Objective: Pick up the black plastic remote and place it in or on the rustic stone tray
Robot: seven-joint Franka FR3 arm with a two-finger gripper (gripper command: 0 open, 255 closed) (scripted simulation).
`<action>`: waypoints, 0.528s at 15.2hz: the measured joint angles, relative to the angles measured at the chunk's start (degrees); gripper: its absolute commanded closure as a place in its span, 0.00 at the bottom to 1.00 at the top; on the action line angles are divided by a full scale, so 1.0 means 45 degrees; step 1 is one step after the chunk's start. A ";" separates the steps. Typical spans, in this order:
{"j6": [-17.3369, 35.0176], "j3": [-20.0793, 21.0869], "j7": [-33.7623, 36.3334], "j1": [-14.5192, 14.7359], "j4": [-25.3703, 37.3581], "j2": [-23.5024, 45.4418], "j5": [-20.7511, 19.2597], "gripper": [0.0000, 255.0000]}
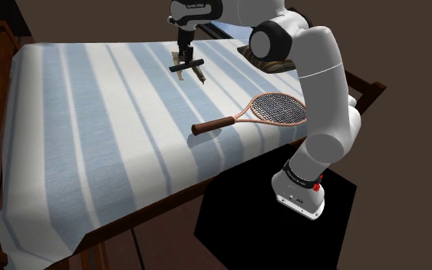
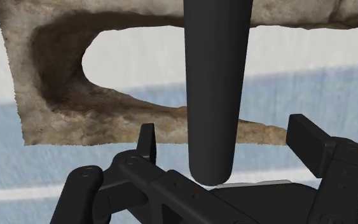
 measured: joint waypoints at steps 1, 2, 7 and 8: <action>-0.0193 -0.0013 -0.0007 0.0001 0.0031 -0.0164 -0.0017 0.00; -0.0415 -0.0026 0.0019 0.0020 0.0100 -0.0326 -0.0037 0.00; -0.1110 -0.0042 0.0030 -0.0024 0.0708 -0.0414 -0.0058 0.00; -0.1128 -0.0042 0.0031 -0.0026 0.0732 -0.0406 -0.0058 0.00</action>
